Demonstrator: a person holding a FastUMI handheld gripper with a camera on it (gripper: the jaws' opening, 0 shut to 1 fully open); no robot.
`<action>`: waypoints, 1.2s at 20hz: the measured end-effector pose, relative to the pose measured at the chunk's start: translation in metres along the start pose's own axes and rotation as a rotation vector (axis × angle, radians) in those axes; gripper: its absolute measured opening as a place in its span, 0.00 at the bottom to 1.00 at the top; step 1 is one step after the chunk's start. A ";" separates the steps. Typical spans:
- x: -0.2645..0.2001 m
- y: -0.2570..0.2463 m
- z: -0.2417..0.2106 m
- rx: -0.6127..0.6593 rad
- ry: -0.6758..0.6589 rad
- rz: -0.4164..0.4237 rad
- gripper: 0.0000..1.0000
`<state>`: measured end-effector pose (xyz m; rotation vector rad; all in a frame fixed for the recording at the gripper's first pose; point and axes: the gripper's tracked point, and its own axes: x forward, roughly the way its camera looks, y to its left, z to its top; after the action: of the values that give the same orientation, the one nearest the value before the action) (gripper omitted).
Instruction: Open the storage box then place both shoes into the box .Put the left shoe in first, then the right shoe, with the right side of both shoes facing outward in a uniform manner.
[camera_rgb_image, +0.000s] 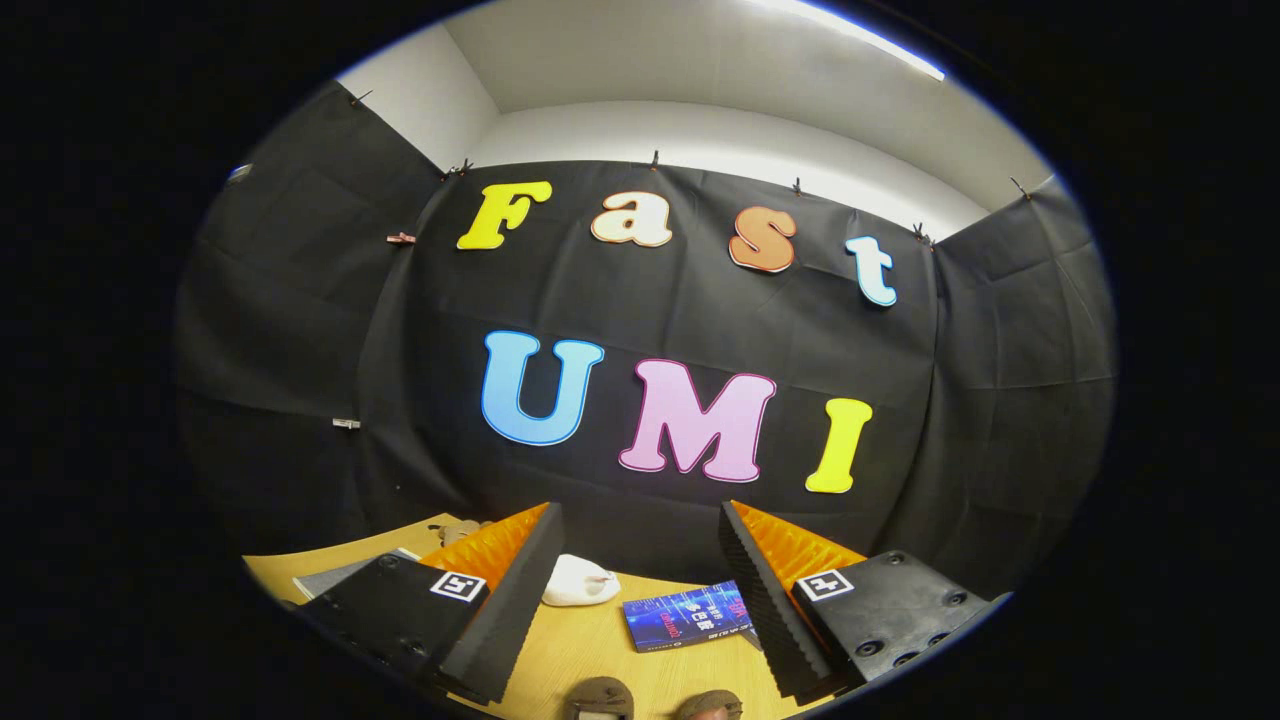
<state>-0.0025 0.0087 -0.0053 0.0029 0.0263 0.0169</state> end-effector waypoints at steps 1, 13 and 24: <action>0.000 0.001 -0.001 0.002 0.001 0.002 0.96; 0.007 0.071 -0.052 0.168 0.169 0.328 0.97; 0.001 0.144 -0.172 0.633 0.654 0.733 0.98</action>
<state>-0.0080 0.1528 -0.1765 0.6412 0.6830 0.7429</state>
